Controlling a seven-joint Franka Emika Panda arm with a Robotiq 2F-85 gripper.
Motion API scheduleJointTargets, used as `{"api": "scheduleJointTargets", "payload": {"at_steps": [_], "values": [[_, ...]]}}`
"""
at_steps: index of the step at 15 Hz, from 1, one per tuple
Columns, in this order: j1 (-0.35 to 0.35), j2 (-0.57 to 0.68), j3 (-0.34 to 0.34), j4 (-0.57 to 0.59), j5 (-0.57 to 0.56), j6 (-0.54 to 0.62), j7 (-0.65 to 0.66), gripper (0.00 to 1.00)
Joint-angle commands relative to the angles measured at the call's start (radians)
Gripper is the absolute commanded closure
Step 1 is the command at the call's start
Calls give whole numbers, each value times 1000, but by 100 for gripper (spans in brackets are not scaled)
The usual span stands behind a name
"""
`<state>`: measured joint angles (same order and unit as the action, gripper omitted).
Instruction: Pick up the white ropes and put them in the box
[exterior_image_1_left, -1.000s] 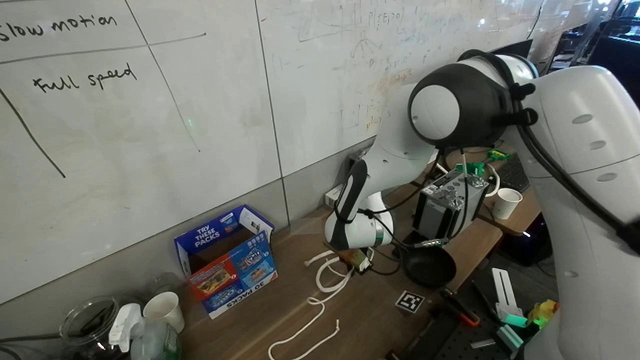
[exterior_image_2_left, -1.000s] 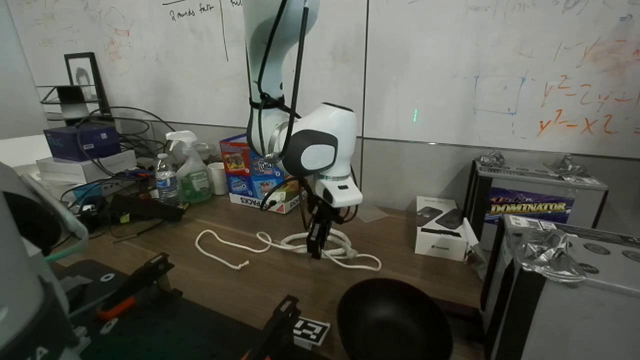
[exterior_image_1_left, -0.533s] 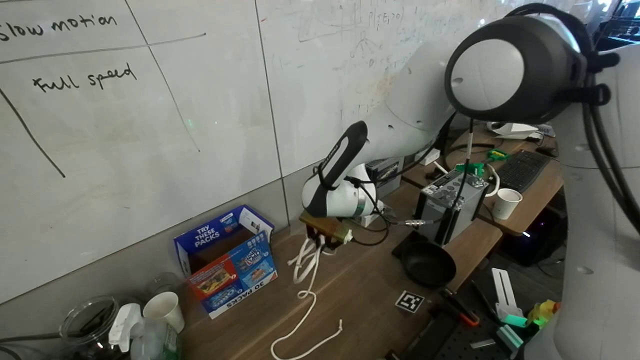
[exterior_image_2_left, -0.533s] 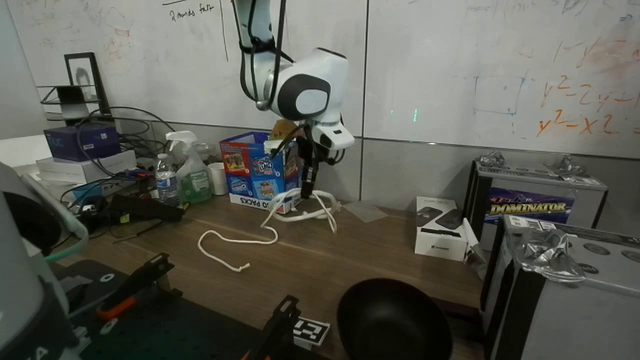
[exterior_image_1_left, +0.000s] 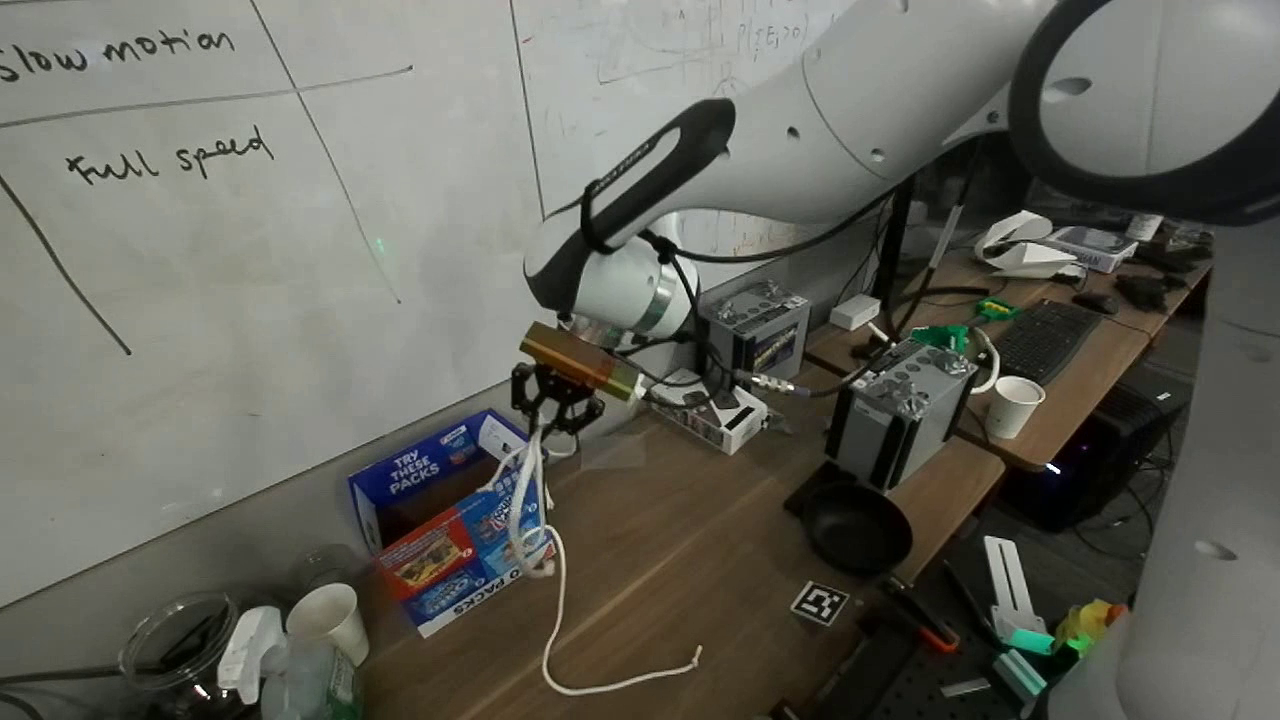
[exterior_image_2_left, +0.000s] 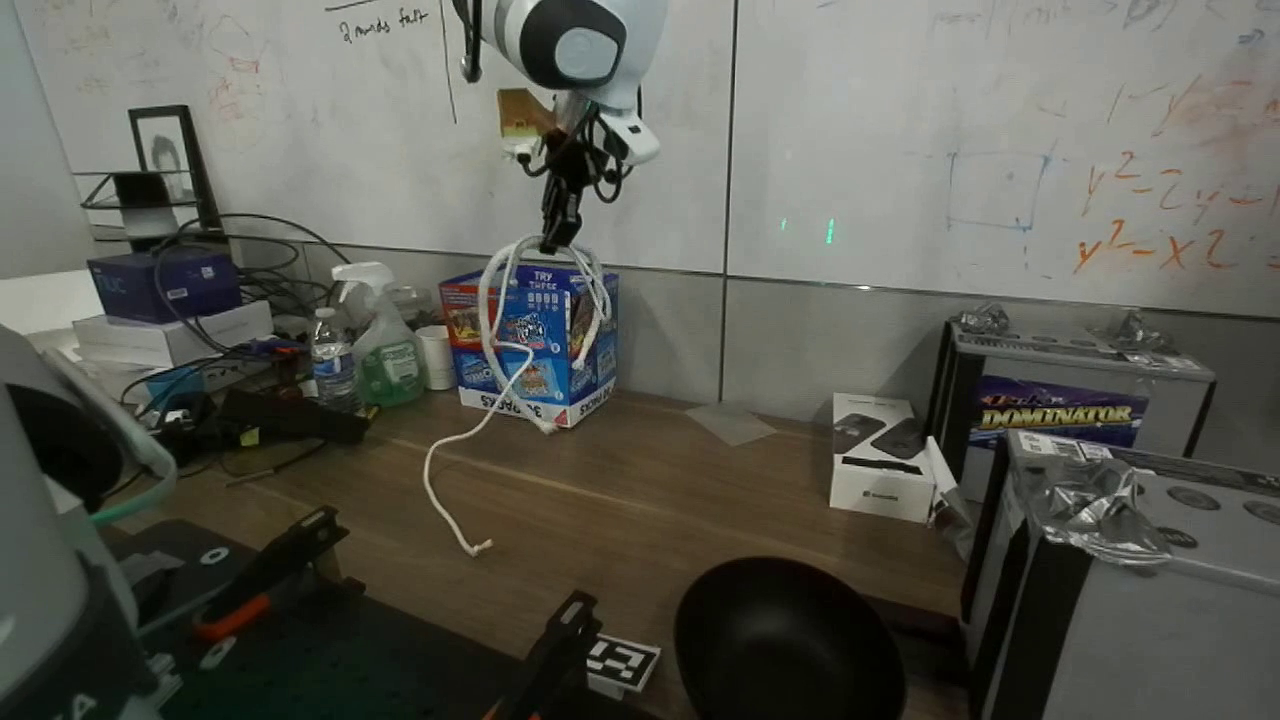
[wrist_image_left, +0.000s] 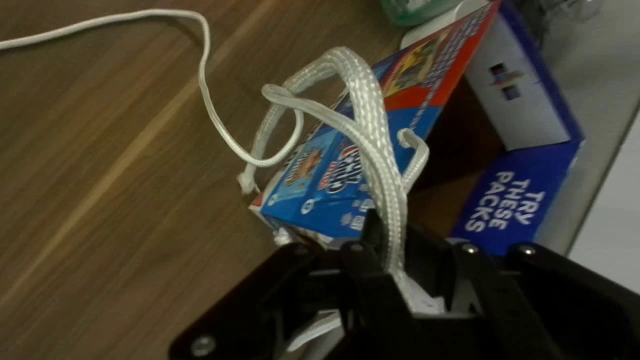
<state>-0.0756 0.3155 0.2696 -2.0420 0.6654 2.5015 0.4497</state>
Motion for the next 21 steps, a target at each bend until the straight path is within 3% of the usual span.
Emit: {"api": "scheduleJointTargets", "payload": {"at_steps": [1, 11, 16, 21], "values": [[90, -8, -57, 155, -14, -130, 9, 94], [250, 148, -103, 503, -82, -236, 147, 94], [271, 240, -126, 645, -156, -271, 240, 94], [261, 325, -152, 708, -208, -367, 299, 95]]}}
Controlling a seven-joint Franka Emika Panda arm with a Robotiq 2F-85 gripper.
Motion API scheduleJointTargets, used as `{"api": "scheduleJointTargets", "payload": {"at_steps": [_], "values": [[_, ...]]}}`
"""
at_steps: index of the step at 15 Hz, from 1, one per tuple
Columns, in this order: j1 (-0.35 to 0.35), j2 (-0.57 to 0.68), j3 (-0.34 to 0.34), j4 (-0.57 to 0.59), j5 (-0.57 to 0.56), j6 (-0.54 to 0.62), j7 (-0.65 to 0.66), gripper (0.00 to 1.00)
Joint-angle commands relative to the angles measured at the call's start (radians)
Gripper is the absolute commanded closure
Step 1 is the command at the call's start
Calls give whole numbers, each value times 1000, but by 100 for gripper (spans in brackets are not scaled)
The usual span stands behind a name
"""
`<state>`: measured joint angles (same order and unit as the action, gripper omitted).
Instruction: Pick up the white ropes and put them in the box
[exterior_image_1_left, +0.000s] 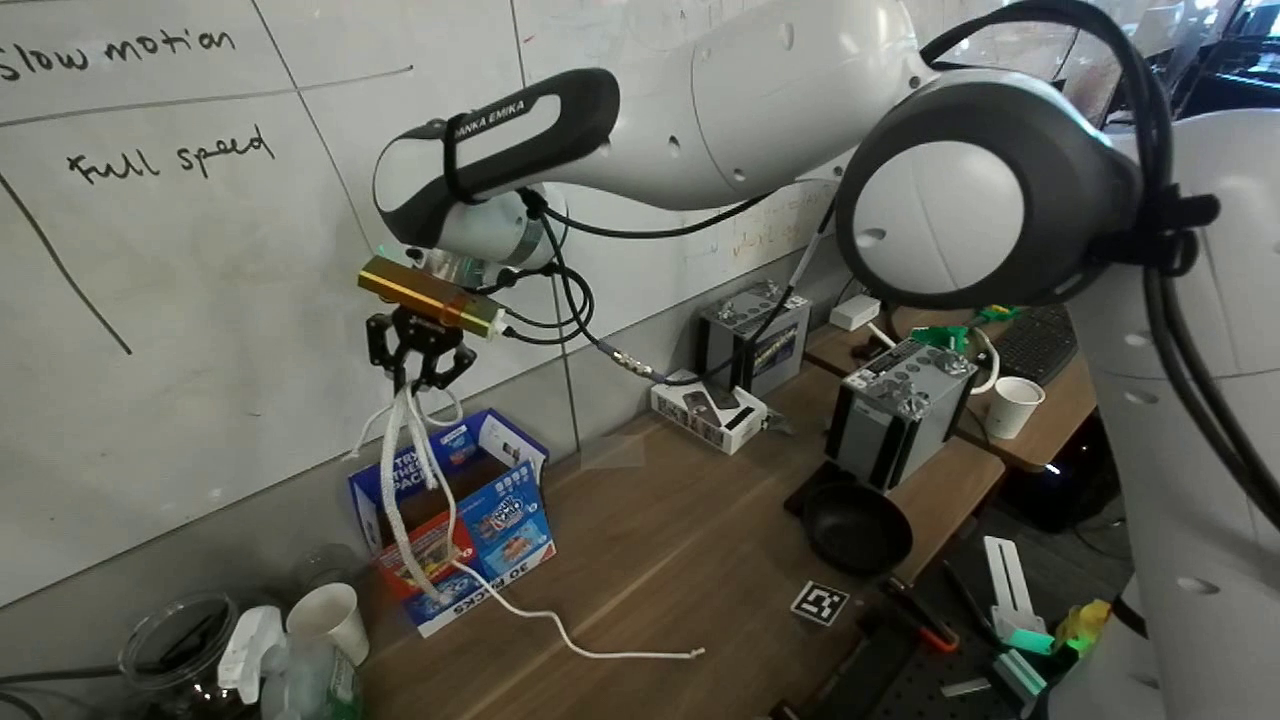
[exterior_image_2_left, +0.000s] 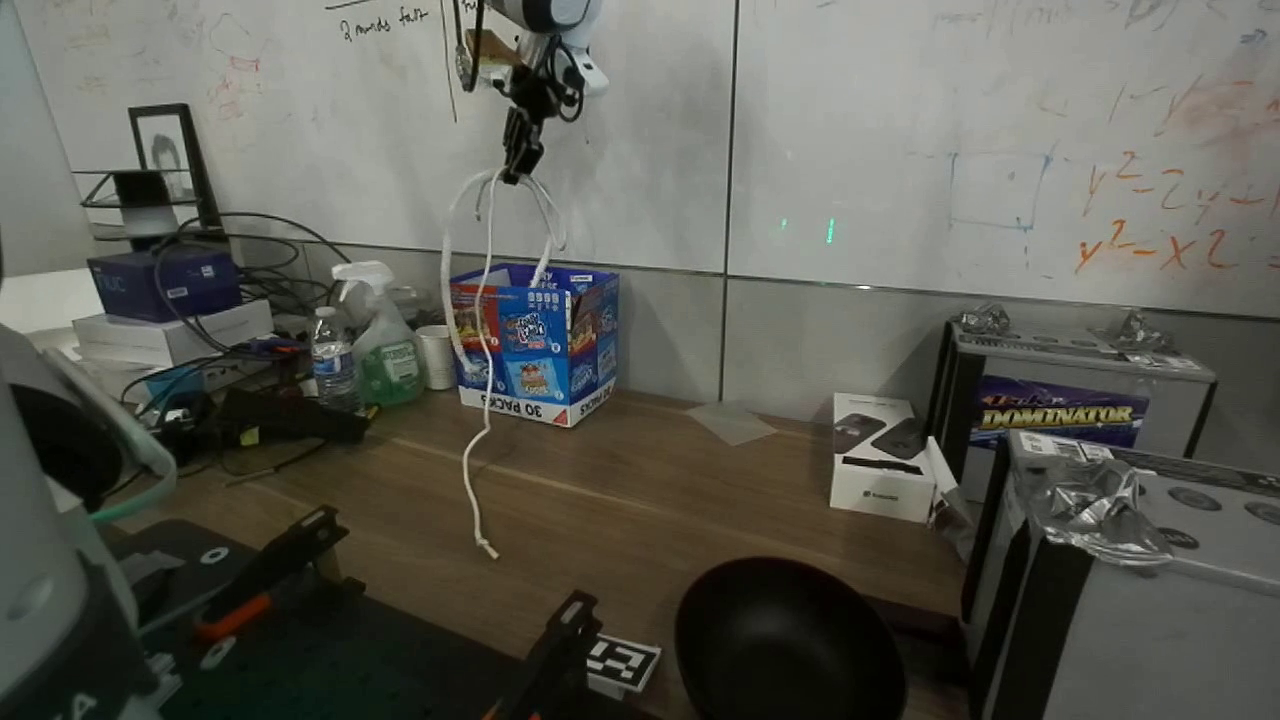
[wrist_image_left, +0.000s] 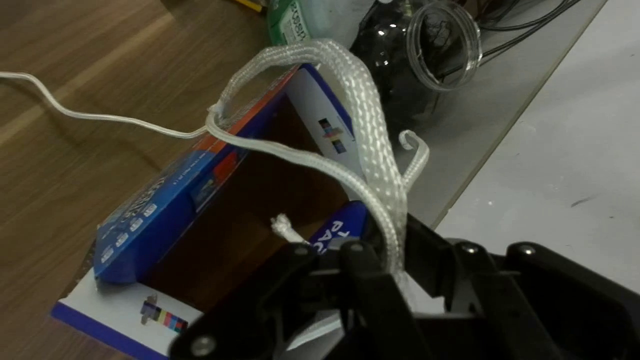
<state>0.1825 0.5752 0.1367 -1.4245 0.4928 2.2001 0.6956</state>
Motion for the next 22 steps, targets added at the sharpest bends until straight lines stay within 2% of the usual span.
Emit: {"api": "scheduleJointTargets", "payload": {"at_steps": [1, 10, 15, 20, 21, 22], "values": [[0, 86, -24, 109, -41, -84, 62, 95], [-25, 297, -79, 280, -91, -262, 213, 95], [-38, 424, -76, 403, -102, -358, 278, 96], [-38, 496, -68, 517, -109, -422, 306, 96], [-31, 500, -71, 531, -119, -421, 302, 87], [-24, 501, -74, 549, -132, -429, 304, 62]]}}
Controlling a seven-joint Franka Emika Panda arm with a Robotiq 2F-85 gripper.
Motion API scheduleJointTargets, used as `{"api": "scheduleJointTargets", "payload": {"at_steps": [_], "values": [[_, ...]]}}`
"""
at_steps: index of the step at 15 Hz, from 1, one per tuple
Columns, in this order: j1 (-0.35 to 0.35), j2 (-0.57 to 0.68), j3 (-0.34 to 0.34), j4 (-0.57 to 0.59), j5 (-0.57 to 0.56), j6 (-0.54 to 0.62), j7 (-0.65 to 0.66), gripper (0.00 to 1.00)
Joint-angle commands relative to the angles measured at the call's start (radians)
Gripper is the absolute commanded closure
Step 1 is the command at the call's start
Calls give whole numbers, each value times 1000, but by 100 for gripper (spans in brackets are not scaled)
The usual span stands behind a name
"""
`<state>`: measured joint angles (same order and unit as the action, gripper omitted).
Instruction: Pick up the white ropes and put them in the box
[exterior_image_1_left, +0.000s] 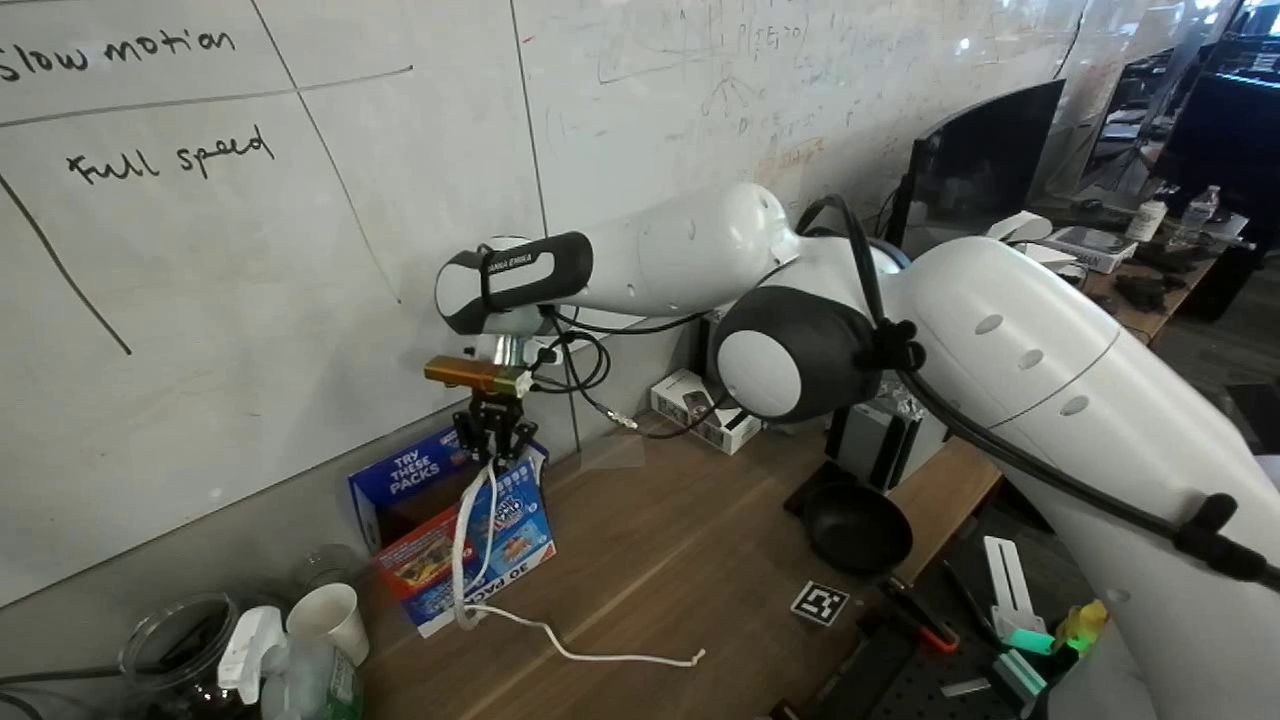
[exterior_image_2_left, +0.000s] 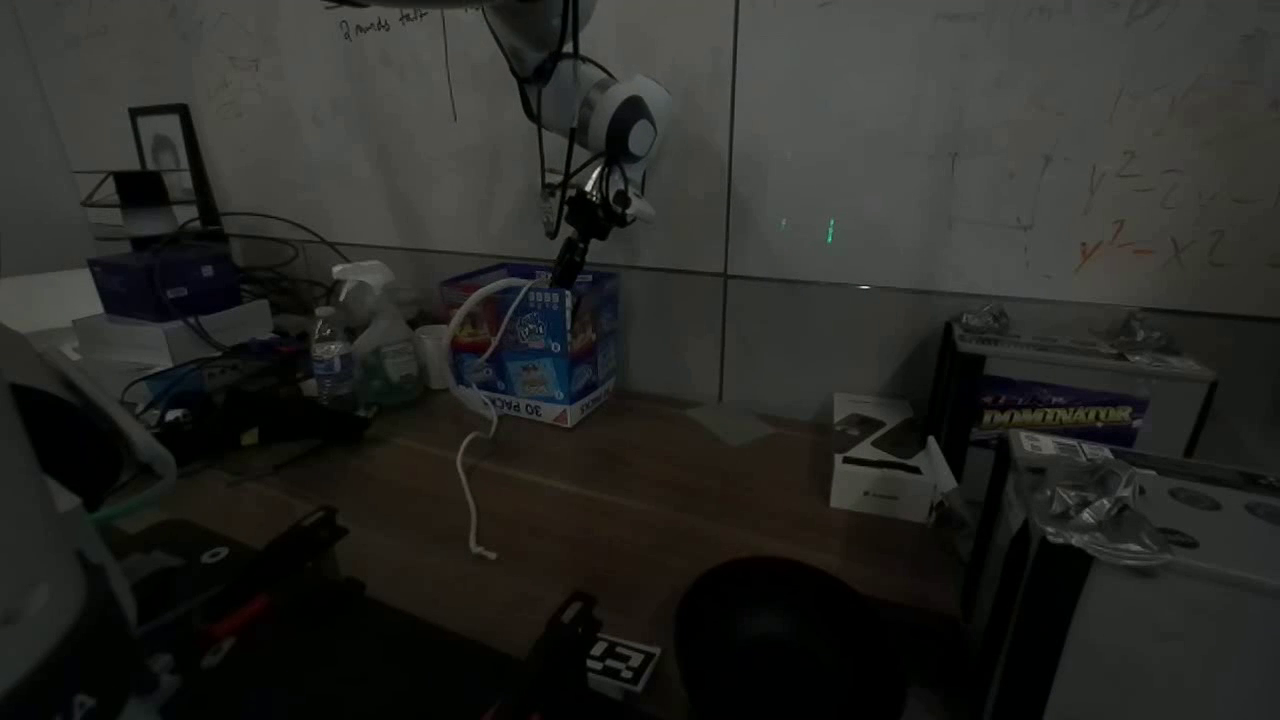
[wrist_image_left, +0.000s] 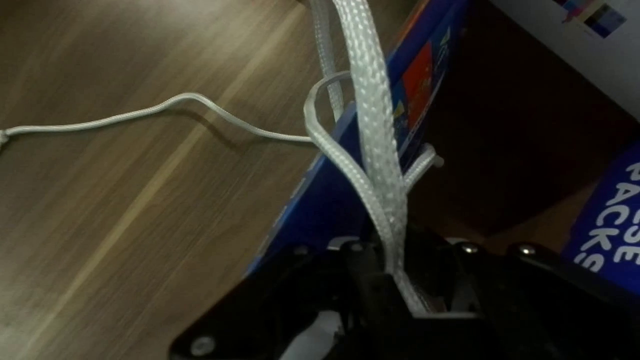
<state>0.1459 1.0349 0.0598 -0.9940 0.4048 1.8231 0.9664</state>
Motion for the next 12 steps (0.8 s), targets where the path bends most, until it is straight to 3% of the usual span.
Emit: {"api": "scheduleJointTargets", "payload": {"at_steps": [1, 9, 12], "values": [[17, 44, 2, 130, -56, -56, 29, 61], [71, 12, -11, 206, -169, -107, 43, 2], [94, -51, -26, 155, -221, -179, 14, 0]]}}
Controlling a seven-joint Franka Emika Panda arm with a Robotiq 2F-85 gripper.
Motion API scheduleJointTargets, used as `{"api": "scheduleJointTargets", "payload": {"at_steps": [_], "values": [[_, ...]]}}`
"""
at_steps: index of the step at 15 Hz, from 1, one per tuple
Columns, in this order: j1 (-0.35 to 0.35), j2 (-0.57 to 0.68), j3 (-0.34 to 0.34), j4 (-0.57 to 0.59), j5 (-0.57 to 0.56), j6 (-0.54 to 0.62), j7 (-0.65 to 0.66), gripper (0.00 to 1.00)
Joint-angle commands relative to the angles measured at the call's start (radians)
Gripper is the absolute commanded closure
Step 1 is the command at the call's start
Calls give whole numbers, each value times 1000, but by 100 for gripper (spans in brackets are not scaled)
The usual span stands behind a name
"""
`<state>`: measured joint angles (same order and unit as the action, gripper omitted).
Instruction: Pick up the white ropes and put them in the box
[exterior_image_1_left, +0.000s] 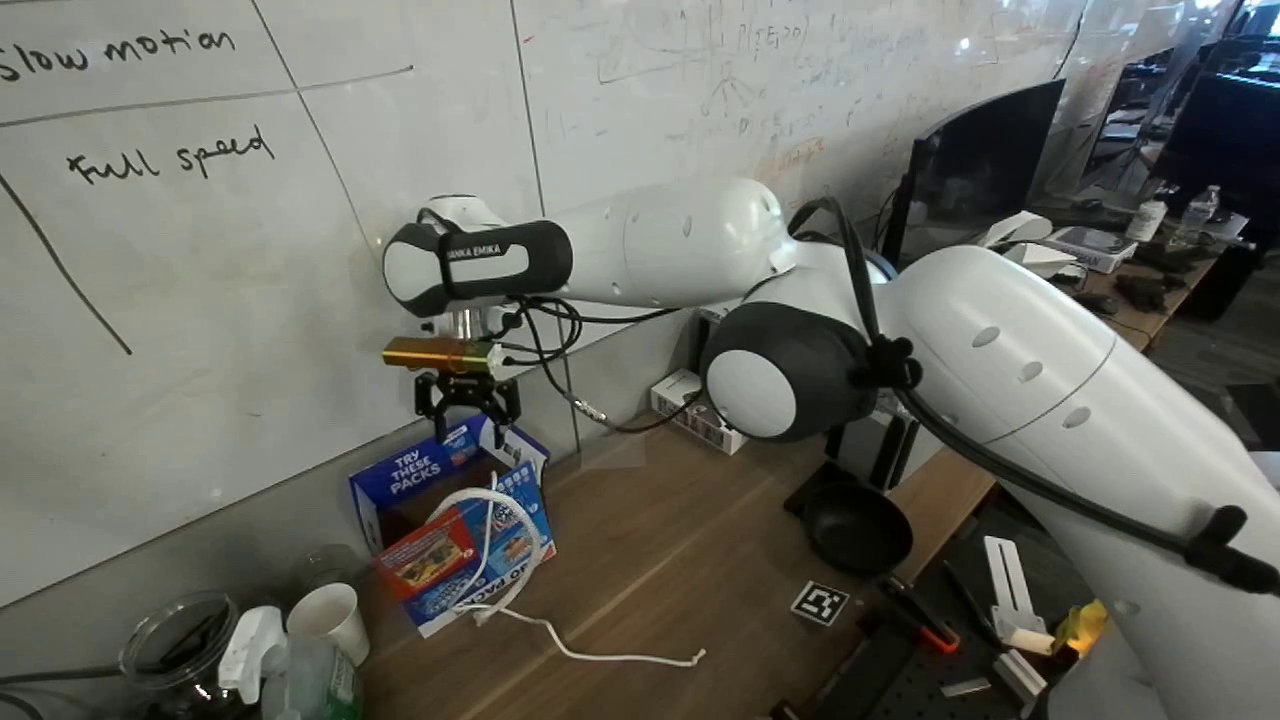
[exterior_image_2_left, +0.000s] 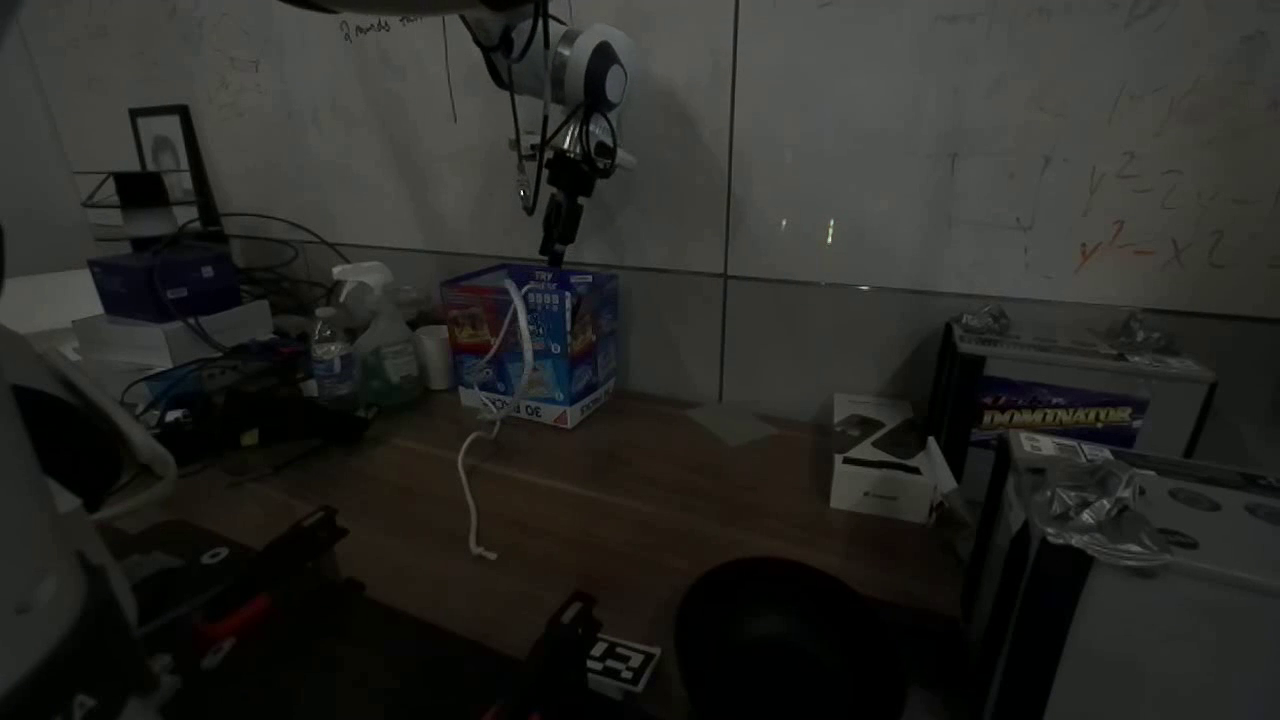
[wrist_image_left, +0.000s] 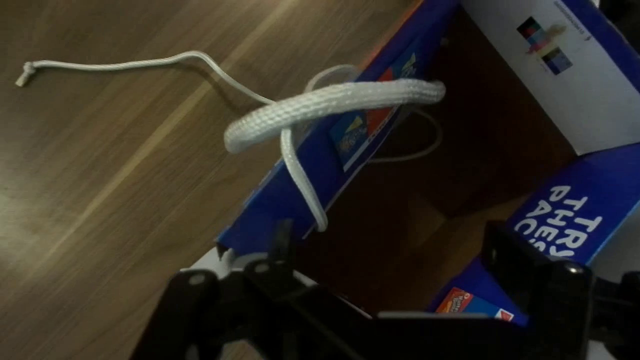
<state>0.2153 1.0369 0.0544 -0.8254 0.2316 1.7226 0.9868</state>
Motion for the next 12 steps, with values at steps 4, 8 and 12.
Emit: {"api": "scheduleJointTargets", "payload": {"at_steps": [4, 8, 12], "values": [[34, -160, -7, -121, -96, -141, -81, 0], [47, -279, 0, -315, -142, -68, -230, 0], [38, -377, 18, -497, -138, -13, -371, 0]]}}
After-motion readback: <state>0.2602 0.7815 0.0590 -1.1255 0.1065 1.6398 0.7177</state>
